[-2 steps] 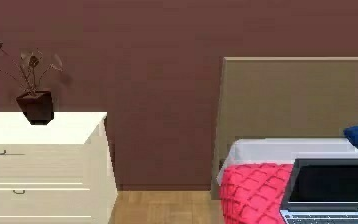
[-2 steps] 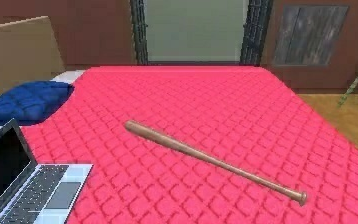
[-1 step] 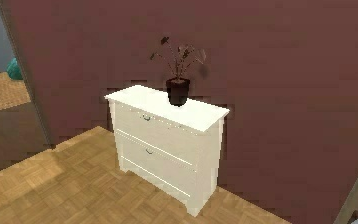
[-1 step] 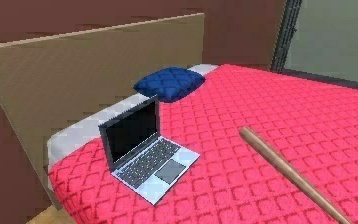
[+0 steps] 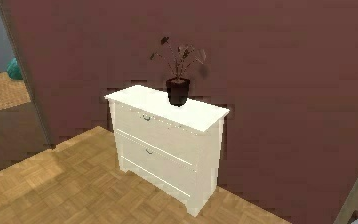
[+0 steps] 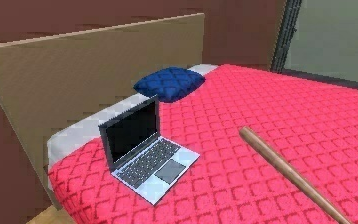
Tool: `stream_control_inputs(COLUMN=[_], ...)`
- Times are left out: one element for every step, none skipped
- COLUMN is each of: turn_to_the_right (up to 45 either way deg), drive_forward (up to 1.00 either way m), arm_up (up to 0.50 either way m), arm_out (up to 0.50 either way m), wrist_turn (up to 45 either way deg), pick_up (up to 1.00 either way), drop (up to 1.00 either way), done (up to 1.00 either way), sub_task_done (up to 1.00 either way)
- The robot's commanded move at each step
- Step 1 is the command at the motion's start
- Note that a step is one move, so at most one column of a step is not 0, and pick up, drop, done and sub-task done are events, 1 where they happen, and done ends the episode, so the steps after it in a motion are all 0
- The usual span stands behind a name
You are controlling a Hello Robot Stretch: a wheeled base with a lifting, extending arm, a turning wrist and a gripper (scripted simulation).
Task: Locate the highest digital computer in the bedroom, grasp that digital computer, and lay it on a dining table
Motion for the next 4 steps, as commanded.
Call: stream_control_inputs(turn_to_the_right=[0.0,0.0,0.0,0.0], drive_forward=[0.0,0.0,0.0,0.0], arm_up=[0.3,0.0,0.0,0.0], arm_out=[0.0,0.22,0.0,0.0], wrist_turn=[0.0,0.0,45.0,45.0], pick_up=[0.0,0.0,0.0,0.0], drop=[0.0,0.0,0.0,0.0], done=[0.0,0.0,0.0,0.0], sub_task_done=[0.0,0.0,0.0,0.0])
